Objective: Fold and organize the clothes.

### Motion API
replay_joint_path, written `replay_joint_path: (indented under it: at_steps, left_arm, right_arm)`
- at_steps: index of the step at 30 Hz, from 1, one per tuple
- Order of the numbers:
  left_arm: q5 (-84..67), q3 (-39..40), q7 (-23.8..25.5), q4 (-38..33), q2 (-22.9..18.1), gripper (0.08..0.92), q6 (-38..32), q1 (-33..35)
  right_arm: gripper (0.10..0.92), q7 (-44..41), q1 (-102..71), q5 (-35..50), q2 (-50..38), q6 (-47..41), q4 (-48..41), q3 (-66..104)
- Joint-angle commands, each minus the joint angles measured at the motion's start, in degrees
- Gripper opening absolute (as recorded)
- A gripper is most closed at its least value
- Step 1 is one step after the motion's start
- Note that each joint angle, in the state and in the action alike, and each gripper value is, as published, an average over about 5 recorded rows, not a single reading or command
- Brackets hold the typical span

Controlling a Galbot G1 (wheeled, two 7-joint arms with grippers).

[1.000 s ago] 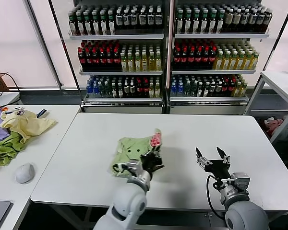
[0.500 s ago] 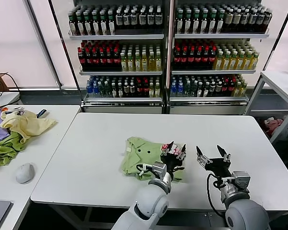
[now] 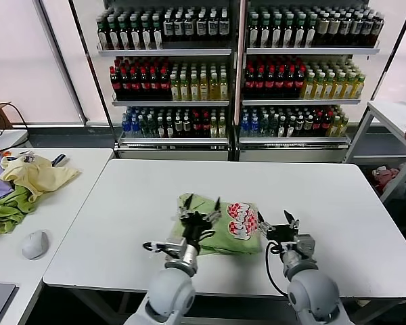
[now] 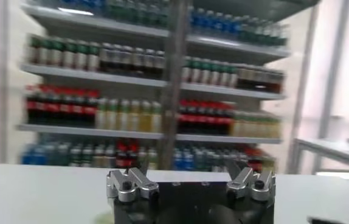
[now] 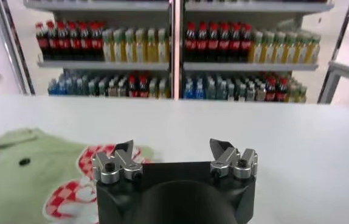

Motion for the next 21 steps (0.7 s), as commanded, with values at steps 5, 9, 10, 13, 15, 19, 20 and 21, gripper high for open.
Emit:
replay_joint_path:
  at_steps: [5, 9, 10, 13, 15, 19, 20, 21]
  left_arm:
    - [1.6, -10.2, -2.5, -7.4, 4.4, 0.823, -1.5, 10.1]
    - [2.0, -9.1, -2.4, -8.0, 3.9, 0.823, -1.3, 10.7]
    - [2.1, -8.9, -2.4, -8.1, 3.8, 0.823, -1.3, 10.8]
    - [2.3, -8.4, -2.4, -8.3, 3.7, 0.823, -1.3, 11.0]
    - [2.3, -8.3, -2.4, -8.5, 3.7, 0.823, -1.3, 11.1]
    - [2.3, -8.2, -2.4, -9.0, 4.0, 0.823, -1.3, 11.5]
    - [2.3, -8.2, -2.4, -9.2, 4.1, 0.823, -1.3, 11.7]
    - [2.3, -8.1, -2.3, -9.3, 4.1, 0.823, -1.3, 11.8]
  right_arm:
    - [0.823, 2.7, 5.9, -3.6, 3.2, -2.4, -12.2, -8.8]
    - [0.771, 2.1, 5.2, -2.7, 2.2, -2.7, -11.2, -8.8]
    - [0.741, 1.9, 5.1, -2.5, 1.9, -2.7, -11.1, -8.7]
    - [0.655, 1.4, 5.5, -2.0, 1.0, -2.7, -11.3, -8.3]
    - [0.604, 1.0, 6.0, -1.8, 0.5, -2.6, -11.7, -8.0]
    - [0.483, -0.2, 7.2, -2.4, -1.2, -1.9, -12.5, -6.8]
    - [0.457, -0.5, 7.7, -2.6, -1.7, -1.6, -12.8, -6.3]
    - [0.431, -0.9, 8.3, -2.8, -2.4, -1.4, -13.1, -5.7]
